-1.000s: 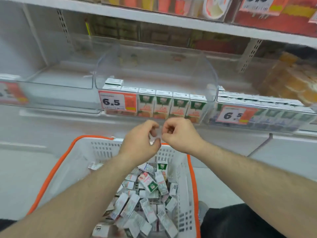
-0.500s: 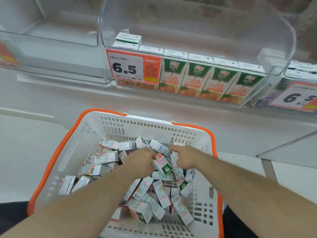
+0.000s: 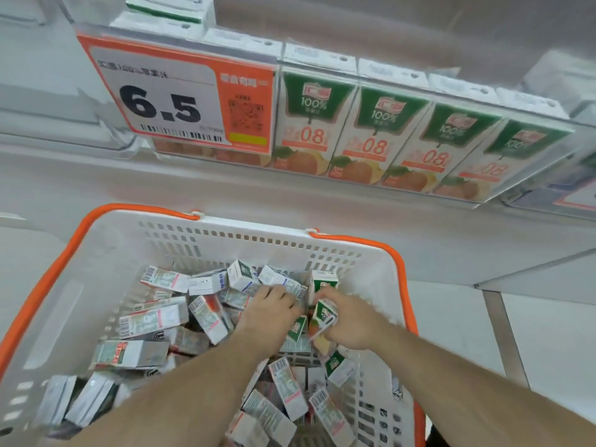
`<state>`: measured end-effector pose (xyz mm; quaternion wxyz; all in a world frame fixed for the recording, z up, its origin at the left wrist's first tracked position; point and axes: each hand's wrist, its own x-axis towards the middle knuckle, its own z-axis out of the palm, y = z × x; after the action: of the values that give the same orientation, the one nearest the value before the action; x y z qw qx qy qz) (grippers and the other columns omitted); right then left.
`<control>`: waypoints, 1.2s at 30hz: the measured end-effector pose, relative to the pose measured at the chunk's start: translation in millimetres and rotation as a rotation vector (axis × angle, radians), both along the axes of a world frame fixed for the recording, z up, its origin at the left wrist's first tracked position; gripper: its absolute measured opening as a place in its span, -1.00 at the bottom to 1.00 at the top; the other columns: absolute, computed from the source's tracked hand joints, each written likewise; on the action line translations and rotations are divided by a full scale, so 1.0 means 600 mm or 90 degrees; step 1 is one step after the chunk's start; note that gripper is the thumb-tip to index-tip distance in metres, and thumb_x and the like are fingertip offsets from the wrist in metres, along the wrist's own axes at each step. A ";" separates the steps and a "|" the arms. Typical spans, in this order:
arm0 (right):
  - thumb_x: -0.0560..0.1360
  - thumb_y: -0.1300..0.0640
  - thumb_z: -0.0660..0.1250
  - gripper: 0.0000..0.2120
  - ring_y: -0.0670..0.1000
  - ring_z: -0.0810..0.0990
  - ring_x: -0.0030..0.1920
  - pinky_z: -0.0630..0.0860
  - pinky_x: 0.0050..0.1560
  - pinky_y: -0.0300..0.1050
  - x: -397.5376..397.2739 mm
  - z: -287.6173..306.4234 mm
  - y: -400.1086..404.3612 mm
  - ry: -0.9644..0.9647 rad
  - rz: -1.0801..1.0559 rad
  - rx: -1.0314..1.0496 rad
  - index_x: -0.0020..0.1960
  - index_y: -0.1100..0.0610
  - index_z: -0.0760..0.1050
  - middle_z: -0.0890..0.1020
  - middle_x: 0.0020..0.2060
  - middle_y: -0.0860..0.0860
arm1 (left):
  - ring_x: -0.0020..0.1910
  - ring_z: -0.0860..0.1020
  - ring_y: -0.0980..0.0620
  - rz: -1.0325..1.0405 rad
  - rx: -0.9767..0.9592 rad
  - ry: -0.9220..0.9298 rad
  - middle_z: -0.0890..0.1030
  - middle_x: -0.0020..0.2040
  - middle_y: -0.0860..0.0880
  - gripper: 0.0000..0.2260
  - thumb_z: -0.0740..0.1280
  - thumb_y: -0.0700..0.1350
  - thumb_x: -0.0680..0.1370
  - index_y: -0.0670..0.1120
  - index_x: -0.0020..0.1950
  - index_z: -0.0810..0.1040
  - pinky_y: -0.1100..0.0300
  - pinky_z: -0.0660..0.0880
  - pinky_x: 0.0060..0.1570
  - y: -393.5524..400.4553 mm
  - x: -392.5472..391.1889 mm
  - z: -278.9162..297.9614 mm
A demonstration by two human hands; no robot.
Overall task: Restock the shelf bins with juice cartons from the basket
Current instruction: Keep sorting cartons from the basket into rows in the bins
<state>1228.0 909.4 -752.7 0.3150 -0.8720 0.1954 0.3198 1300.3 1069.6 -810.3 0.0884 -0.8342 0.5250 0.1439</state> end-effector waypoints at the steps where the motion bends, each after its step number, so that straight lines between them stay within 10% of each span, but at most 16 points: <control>1: 0.43 0.26 0.42 -0.45 0.03 0.63 -0.13 0.54 -0.24 -0.10 0.002 0.009 -0.003 0.009 -0.021 0.033 0.32 -0.11 0.36 0.61 0.02 0.04 | 0.32 0.32 -0.09 0.028 -0.023 0.017 0.44 0.32 0.00 -0.49 0.38 -0.07 0.48 0.02 0.42 0.36 0.01 0.21 0.34 0.005 0.003 0.002; 11: 0.37 0.45 0.44 -0.39 0.00 0.55 -0.28 0.48 -0.36 -0.23 0.012 0.168 -0.001 -0.092 -0.196 0.165 0.29 -0.01 0.41 0.57 0.05 0.09 | -0.45 0.49 0.05 0.613 -0.395 0.598 0.53 -0.19 -0.07 -0.70 0.46 -0.22 0.39 -0.06 0.00 0.41 0.21 0.41 -0.49 0.081 0.027 0.181; 18: 0.29 0.40 0.51 -0.62 0.02 0.63 -0.15 0.54 -0.12 -0.04 -0.005 0.293 0.032 -0.227 -0.150 0.131 -0.01 0.06 0.56 0.69 -0.17 0.02 | -0.15 0.54 -0.18 0.727 -0.634 0.950 0.56 -0.14 -0.20 -0.67 0.17 -0.36 0.36 -0.17 0.10 0.40 0.00 0.42 -0.06 0.107 0.037 0.335; 22: 0.29 0.51 0.45 -0.63 -0.02 0.59 -0.21 0.52 -0.24 -0.16 -0.017 0.373 0.062 -0.302 -0.112 0.158 -0.05 0.12 0.56 0.66 -0.20 0.06 | -0.24 0.54 -0.17 0.695 -0.673 1.036 0.55 -0.26 -0.16 -0.81 0.26 -0.23 0.36 -0.09 -0.05 0.47 0.05 0.43 -0.17 0.128 0.038 0.415; 25: 0.29 0.58 0.33 -0.60 0.00 0.57 -0.23 0.48 -0.38 -0.22 -0.024 0.426 0.085 -0.362 -0.100 0.171 -0.06 0.14 0.56 0.63 -0.16 0.10 | -0.26 0.57 -0.13 0.656 -0.630 1.004 0.58 -0.27 -0.12 -0.79 0.41 0.03 0.40 -0.07 -0.11 0.53 0.05 0.50 -0.19 0.140 0.043 0.459; 31: 0.33 0.58 0.18 -0.51 -0.07 0.46 -0.25 0.33 -0.39 -0.37 -0.011 0.477 0.126 -0.489 -0.072 0.089 -0.26 -0.02 0.53 0.53 -0.22 -0.05 | -0.30 0.57 -0.01 0.470 -0.605 0.825 0.64 -0.17 -0.12 -0.78 0.33 -0.44 0.38 -0.12 -0.20 0.54 0.19 0.47 -0.26 0.149 0.040 0.529; 36: 0.41 0.45 0.33 -0.48 -0.12 0.46 0.01 0.35 -0.03 -0.39 -0.001 0.509 0.138 -0.548 0.090 -0.018 -0.24 -0.23 0.50 0.45 0.00 -0.03 | -0.02 0.59 0.11 0.275 -0.431 0.454 0.62 -0.08 0.13 -0.50 0.53 -0.11 0.36 0.21 0.23 0.51 0.18 0.49 0.07 0.174 0.039 0.541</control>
<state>1227.5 991.9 -447.4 0.3333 -0.9412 -0.0098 -0.0548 1323.5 1174.2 -485.7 -0.4013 -0.8042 0.3561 0.2557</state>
